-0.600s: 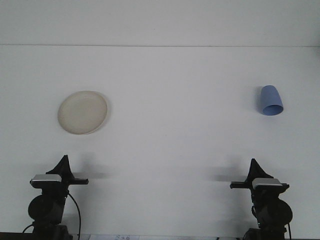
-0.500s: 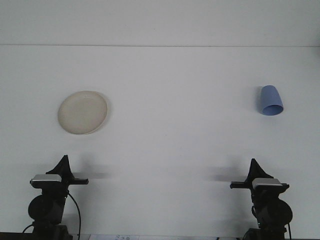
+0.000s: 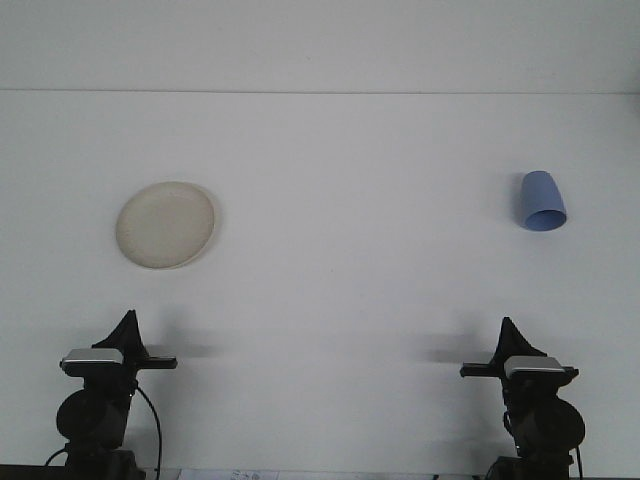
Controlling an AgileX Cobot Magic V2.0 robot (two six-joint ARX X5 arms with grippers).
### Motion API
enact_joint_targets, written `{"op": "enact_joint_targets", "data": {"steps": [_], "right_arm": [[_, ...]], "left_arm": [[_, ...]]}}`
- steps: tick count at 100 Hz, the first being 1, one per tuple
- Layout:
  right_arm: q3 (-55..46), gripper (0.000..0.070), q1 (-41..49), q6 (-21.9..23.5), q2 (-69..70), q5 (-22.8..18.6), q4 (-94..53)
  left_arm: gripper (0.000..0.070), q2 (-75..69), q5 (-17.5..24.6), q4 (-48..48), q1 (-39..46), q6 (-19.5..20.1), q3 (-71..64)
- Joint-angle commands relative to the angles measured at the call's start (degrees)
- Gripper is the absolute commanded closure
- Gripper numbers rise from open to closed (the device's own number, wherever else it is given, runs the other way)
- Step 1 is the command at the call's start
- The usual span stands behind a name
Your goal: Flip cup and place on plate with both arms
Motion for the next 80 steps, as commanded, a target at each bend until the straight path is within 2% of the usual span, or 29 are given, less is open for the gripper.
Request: {"op": "enact_joint_targets", "data": {"steps": [1,38,50,62,72,80], "right_arm": [[-0.1,0.0693,-0.1,-0.4,-0.2,0.0,0.5],[-0.1,0.0693,-0.1,-0.1,-0.2,0.0,0.9],[-0.1,0.0693,0.1,5.9,-0.2,-0.6,1.0],[-0.1,0.0693,0.1,14.7,-0.2,-0.6,1.5],[-0.1,0.0696,0.1,17.4,-0.2,-0.6,4.4],[1.3,0.0696,0.1,21.4,-0.2,0.0,7.0]], "left_arm": [[0.0685,-0.1,-0.2,0.8,0.0,0.1,-1.1],[0.0685,-0.1,-0.2,0.8,0.0,0.1,-1.1],[0.0685,-0.1,-0.2,0.8,0.0,0.1,-1.1],[0.0685,-0.1,-0.2,0.8,0.0,0.1,-1.1],[0.0685,-0.1,-0.2,0.8,0.0,0.1,-1.1],[0.0685,-0.1,-0.2,0.8,0.0,0.1,-1.1]]}}
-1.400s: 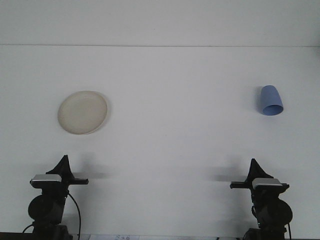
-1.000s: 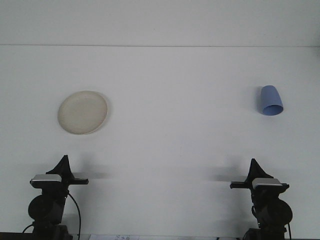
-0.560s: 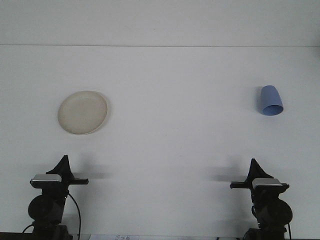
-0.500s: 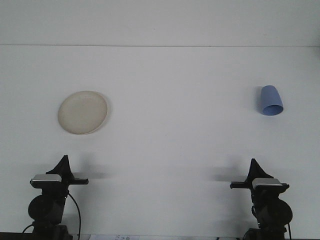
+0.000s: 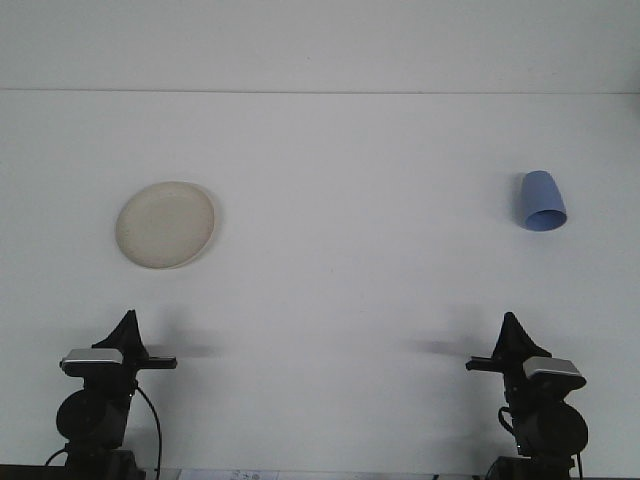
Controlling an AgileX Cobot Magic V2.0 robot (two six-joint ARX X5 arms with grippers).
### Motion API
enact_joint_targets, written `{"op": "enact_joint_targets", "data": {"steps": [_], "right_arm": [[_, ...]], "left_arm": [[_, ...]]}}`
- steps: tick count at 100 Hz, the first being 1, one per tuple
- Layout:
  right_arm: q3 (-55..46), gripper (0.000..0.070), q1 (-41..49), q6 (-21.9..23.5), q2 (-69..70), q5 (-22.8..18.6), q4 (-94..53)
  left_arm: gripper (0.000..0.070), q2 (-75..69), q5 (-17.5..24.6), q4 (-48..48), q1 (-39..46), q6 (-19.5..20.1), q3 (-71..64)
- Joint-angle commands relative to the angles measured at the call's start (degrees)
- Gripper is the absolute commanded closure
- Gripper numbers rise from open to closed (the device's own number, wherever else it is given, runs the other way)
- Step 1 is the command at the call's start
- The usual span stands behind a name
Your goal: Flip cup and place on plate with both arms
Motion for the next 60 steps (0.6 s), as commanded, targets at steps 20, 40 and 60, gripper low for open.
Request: {"op": "enact_joint_targets", "data": {"steps": [20,40,60], "right_arm": [[12.2,0.0465,0.0,1.9,6.0,4.4,0.0],[26.3,0.0233,0.0,-8.8,22.2,8.5,-5.7],[34.6,0.0233,-1.2,-16.3,39.6,14.1,-5.1]], "left_arm": [[0.0685,-0.1,-0.2,0.8,0.0,0.1,-1.1],[0.0685,-0.1,-0.2,0.8,0.0,0.1,-1.1],[0.0685,-0.1,-0.2,0.8,0.0,0.1,-1.1]]}}
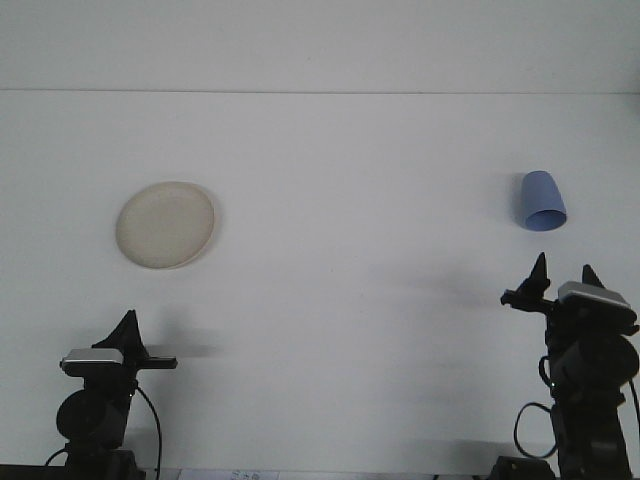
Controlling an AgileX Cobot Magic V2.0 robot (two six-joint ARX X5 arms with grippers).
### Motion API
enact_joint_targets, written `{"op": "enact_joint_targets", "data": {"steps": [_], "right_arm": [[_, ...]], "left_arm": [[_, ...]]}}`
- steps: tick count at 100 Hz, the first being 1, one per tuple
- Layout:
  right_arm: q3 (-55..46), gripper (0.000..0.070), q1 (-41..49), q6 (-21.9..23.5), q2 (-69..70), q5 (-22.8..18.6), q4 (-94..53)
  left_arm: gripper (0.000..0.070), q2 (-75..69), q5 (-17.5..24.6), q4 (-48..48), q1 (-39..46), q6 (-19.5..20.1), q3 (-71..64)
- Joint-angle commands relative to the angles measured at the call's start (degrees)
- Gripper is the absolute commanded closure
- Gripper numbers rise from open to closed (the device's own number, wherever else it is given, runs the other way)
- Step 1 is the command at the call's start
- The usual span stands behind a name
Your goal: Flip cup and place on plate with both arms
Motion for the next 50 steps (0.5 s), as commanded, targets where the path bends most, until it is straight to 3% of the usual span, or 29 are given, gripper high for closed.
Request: {"op": "enact_joint_targets", "data": {"steps": [1,13,25,50], "right_arm": [[1.7,0.0233,-1.0,-4.7,6.2,0.7,0.5],[3.5,0.0233,-5.0,-5.8,16.4,0.0,4.0],[3.6,0.0234,-9.7,-7.6,25.3,-3.3,8.0],[3.6,0.0234,-19.3,-13.9,42.0,-14.4,21.2]], "left_arm": [[0.0685,-0.1,-0.2,0.8,0.0,0.1,-1.1],[0.0685,-0.1,-0.2,0.8,0.0,0.1,-1.1],[0.0685,-0.1,-0.2,0.8,0.0,0.1,-1.1],[0.0685,-0.1,-0.2,0.8,0.0,0.1,-1.1]]}}
